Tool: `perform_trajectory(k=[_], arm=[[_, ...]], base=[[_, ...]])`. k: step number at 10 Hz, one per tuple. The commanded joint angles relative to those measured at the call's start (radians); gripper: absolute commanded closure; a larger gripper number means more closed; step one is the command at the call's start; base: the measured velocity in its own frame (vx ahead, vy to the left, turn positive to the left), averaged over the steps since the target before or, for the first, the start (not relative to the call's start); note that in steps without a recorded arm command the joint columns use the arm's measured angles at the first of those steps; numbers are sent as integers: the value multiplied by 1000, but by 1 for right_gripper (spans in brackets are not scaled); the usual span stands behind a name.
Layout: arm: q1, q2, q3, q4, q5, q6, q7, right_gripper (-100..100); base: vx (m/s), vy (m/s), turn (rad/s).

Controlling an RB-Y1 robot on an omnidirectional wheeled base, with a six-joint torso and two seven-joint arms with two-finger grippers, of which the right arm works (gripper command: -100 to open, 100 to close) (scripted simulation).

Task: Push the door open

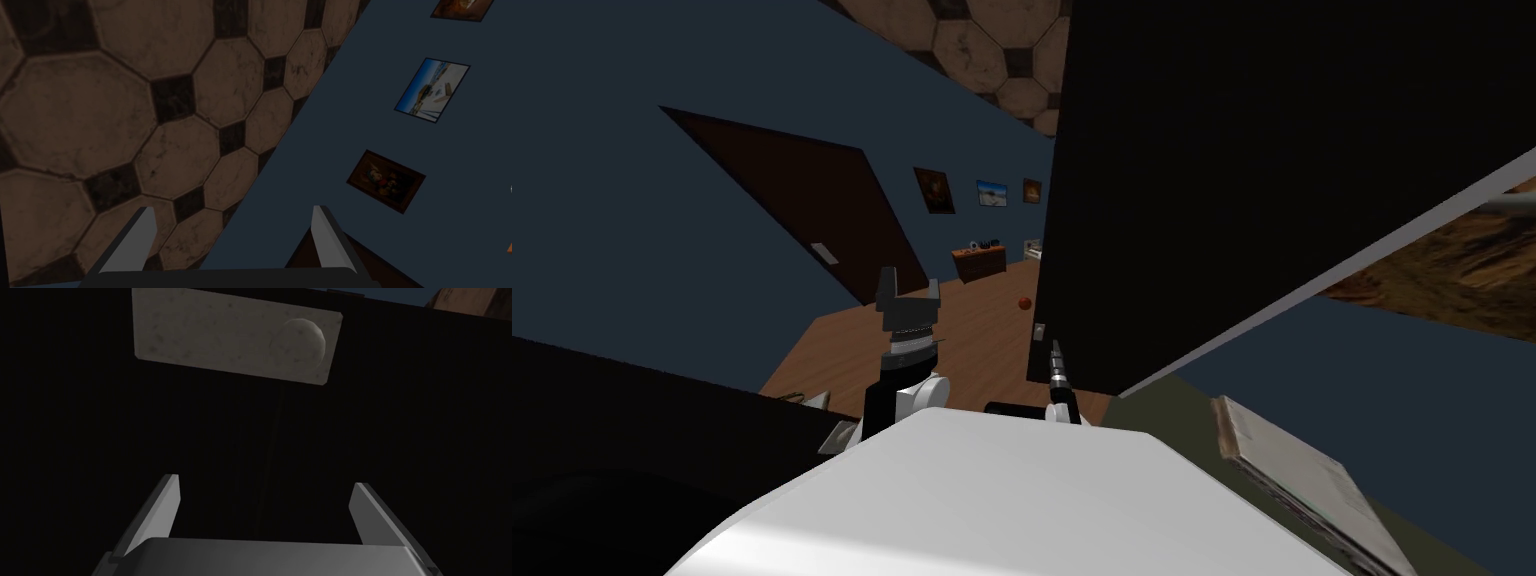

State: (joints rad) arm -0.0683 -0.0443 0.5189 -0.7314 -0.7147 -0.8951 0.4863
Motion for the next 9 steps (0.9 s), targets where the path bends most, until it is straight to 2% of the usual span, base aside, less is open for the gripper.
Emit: perform_trajectory(k=[1, 2, 3, 4, 5, 7, 8, 9], arm=[[12, 12, 10, -15, -3, -3, 13, -100], [18, 38, 19, -20, -5, -7, 22, -100], [18, 38, 19, -20, -5, -7, 22, -100], [23, 69, 26, -24, -7, -11, 29, -100], [25, 85, 29, -26, -7, -12, 31, -100], [18, 82, 28, -14, -7, -17, 23, -100], [16, 56, 24, -14, -5, -15, 22, -100], [15, 50, 22, -13, -5, -15, 21, -100]], base=[[-210, -62, -18], [-260, -24, -35], [-194, 0, -6], [-133, 39, -9], [-119, 104, -18], [-64, 68, -8], [93, -31, 14], [141, -71, 18]])
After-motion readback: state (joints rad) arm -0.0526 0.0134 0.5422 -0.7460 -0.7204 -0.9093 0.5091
